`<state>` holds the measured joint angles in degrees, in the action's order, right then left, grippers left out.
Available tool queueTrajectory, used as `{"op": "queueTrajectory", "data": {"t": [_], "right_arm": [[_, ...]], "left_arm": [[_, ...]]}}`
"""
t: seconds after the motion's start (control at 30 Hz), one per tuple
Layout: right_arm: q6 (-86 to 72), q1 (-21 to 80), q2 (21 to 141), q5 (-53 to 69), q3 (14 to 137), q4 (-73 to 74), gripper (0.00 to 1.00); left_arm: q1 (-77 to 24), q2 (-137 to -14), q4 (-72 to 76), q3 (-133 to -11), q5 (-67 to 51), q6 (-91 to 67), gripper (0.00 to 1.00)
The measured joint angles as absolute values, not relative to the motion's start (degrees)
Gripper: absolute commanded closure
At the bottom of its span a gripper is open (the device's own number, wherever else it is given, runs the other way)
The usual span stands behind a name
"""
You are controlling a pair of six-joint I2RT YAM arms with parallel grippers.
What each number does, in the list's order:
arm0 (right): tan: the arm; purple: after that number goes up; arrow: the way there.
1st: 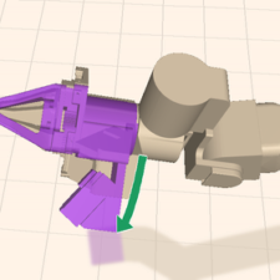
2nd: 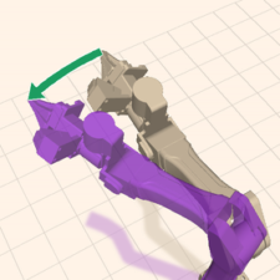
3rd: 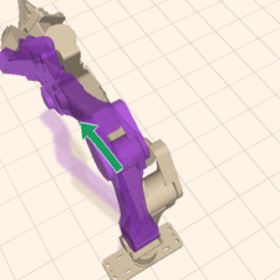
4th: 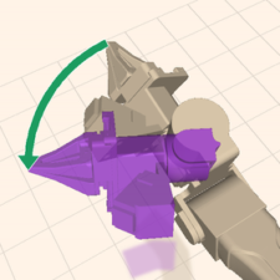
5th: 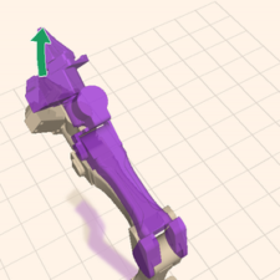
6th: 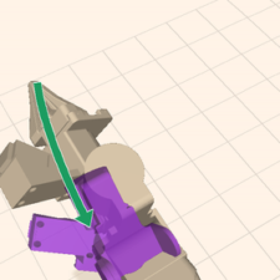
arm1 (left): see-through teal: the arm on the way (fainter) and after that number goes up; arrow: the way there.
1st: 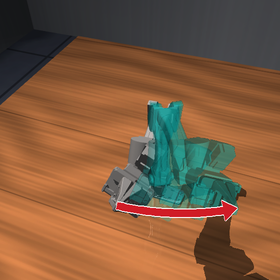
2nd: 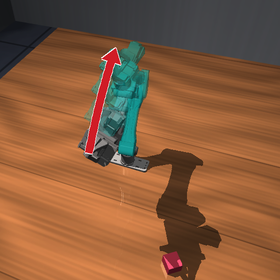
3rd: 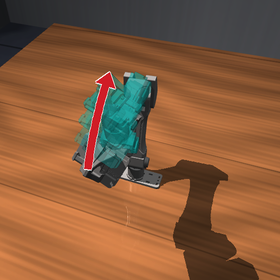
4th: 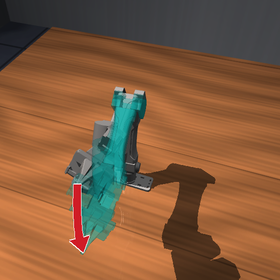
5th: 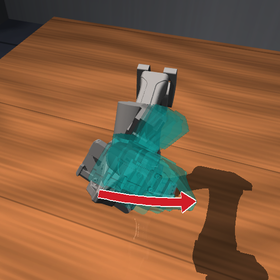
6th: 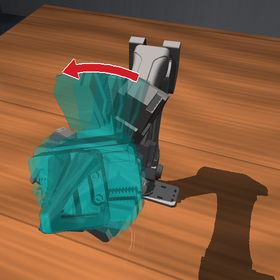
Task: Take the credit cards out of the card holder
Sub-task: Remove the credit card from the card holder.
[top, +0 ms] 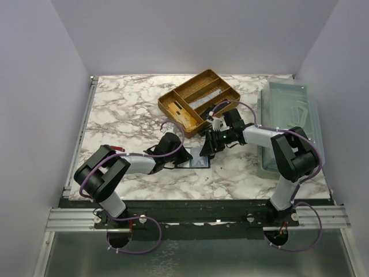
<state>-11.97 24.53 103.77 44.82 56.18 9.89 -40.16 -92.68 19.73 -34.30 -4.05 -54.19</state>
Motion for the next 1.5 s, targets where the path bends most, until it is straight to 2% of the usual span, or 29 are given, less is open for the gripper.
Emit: {"op": "queueTrajectory", "data": {"t": [0.4, 0.8, 1.1, 1.2, 1.5], "right_arm": [[-12.03, 24.53, 103.66, 44.27, 56.18, 9.96, 0.56], [-12.03, 24.51, 103.55, 48.75, 56.10, 9.28, 0.70], [-12.95, 24.53, 103.42, 52.80, 55.44, 7.79, 0.62], [-13.17, 24.53, 103.42, 55.35, 55.00, 6.61, 0.58], [-13.45, 27.38, 103.63, 57.30, 54.08, 4.38, 0.58]], "left_arm": [[-40.21, -92.82, 18.09, -34.94, -2.57, -54.06, 1.00], [-40.21, -92.84, 17.89, -35.14, -2.72, -53.32, 1.00], [-40.21, -92.82, 18.70, -34.72, -3.40, -53.32, 1.00], [-40.21, -92.82, 19.68, -34.24, -3.73, -53.34, 0.96], [-40.18, -91.59, 21.47, -32.05, -3.88, -54.74, 0.91]]}}
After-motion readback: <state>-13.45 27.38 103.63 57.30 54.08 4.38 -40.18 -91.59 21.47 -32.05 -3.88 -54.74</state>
